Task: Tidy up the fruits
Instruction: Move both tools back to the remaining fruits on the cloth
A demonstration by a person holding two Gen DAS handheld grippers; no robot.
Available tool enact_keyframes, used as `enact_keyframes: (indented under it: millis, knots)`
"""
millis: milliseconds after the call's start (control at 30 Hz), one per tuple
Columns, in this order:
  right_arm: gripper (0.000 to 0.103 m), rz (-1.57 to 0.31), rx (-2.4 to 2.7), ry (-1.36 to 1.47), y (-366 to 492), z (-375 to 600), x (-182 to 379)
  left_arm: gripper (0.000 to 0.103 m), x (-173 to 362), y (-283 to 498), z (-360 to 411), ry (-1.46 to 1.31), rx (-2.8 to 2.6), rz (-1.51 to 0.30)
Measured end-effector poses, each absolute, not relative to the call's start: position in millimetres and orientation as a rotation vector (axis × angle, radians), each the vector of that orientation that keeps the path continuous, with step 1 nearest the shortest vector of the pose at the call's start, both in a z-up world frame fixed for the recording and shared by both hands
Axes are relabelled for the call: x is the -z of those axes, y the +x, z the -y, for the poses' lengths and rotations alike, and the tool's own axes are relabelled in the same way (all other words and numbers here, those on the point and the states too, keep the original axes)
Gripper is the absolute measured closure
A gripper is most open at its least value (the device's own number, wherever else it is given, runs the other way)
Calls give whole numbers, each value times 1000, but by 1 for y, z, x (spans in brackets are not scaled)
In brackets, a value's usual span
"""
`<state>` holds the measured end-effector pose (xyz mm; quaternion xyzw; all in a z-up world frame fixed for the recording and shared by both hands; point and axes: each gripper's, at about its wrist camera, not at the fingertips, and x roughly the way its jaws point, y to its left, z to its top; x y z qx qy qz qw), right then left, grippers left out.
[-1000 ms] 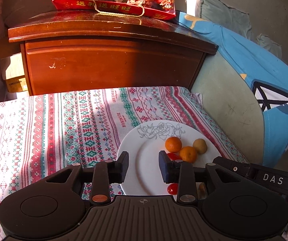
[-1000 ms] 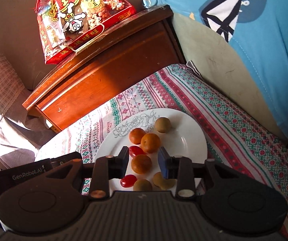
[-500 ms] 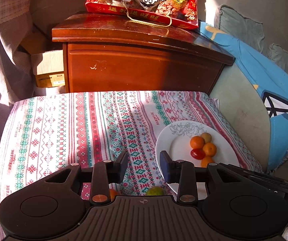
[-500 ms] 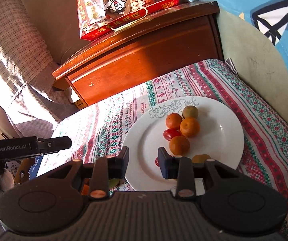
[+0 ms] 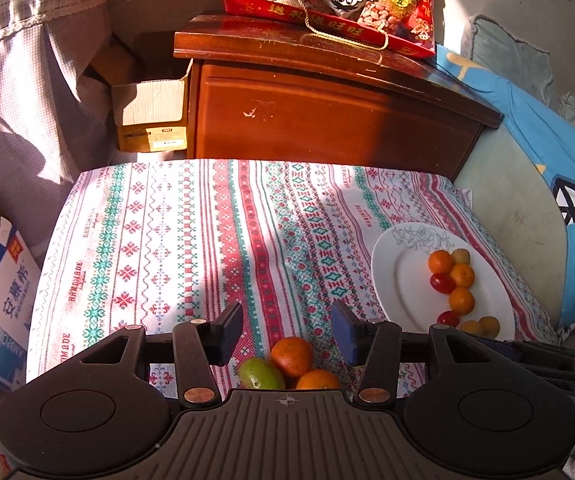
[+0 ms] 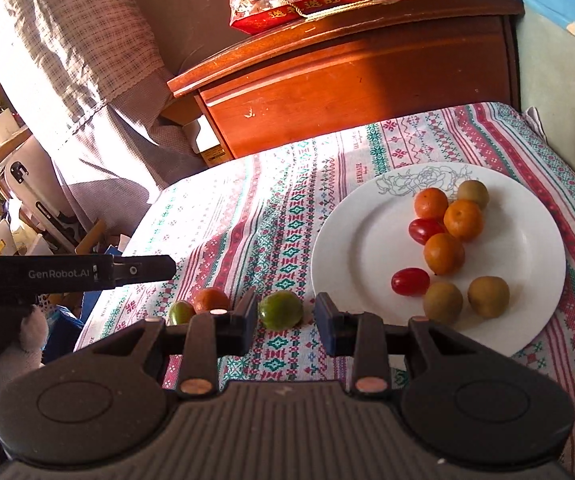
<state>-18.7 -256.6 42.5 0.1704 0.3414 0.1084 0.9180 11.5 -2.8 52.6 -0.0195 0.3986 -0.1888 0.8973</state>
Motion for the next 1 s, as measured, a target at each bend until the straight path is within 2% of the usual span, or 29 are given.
enact_keyframes:
  millis: [467, 600, 1000]
  knots:
    - [69, -747, -225, 316, -3, 239, -27, 58, -26, 8, -7, -2, 382, -904]
    - [65, -749, -219, 297, 1, 234, -24, 58, -18, 9, -10, -10, 384, -928]
    - [64, -755, -213, 258, 7, 229, -13, 59, -4, 11, -8, -14, 400, -941]
